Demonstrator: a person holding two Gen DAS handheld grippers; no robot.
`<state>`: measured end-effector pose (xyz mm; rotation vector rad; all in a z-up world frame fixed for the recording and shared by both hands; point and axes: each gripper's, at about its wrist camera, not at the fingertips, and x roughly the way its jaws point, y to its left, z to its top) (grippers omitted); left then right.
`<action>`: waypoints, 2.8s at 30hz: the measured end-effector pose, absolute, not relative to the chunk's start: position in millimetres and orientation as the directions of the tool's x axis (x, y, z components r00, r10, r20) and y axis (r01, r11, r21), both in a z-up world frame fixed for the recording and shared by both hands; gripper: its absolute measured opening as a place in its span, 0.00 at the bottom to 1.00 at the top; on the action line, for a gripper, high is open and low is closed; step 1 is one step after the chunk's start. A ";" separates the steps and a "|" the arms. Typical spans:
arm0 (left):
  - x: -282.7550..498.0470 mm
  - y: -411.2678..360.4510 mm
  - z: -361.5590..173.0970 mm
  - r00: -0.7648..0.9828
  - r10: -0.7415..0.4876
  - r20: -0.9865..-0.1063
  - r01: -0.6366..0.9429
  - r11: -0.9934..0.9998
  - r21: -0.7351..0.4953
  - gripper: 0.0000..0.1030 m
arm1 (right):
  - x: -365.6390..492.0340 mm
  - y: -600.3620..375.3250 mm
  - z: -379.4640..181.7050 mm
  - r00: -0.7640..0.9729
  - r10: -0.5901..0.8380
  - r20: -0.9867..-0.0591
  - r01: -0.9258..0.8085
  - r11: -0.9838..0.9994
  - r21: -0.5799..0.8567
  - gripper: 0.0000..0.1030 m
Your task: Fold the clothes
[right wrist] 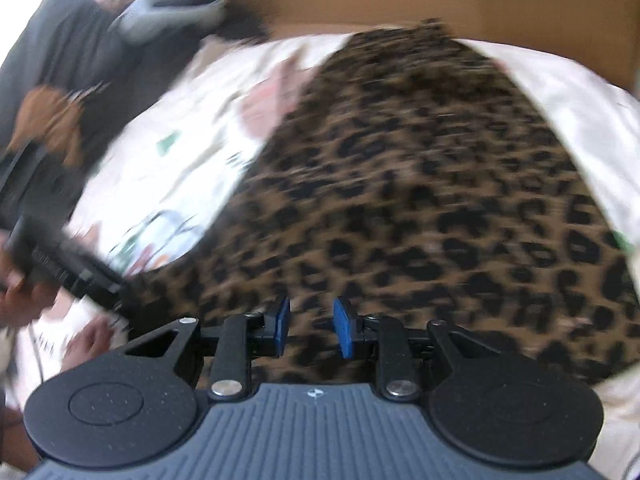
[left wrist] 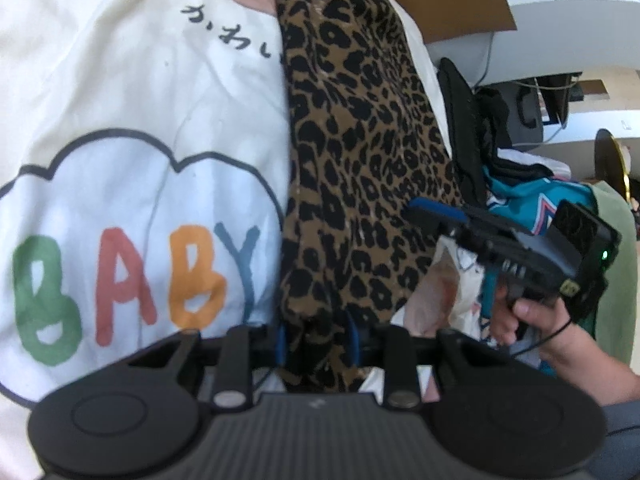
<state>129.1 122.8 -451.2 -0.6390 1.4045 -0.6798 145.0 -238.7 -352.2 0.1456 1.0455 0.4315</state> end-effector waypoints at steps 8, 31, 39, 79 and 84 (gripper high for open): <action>131.4 128.4 -438.0 0.071 -0.719 -0.691 0.082 0.695 -0.715 0.05 | 155.4 -286.4 -350.2 0.511 0.299 -0.806 -0.113 0.953 0.281 0.30; 131.7 136.6 -437.9 0.095 -0.696 -0.712 0.071 0.718 -0.692 0.05 | 132.8 -392.5 -361.2 0.552 0.135 -0.823 0.188 0.941 0.280 0.30; 135.9 131.6 -434.5 0.099 -0.682 -0.725 0.093 0.731 -0.676 0.05 | 150.6 -390.6 -381.2 0.490 0.164 -0.856 0.148 0.952 0.267 0.38; 144.7 202.1 -360.0 0.203 -0.599 -0.774 0.095 0.799 -0.594 0.04 | 116.0 -349.7 -357.1 0.381 0.536 -0.754 0.219 0.739 0.637 0.06; 139.5 207.4 -375.5 0.208 -0.569 -0.796 0.049 0.819 -0.572 0.04 | 114.6 -341.7 -363.0 0.341 0.549 -0.763 0.208 0.748 0.631 0.06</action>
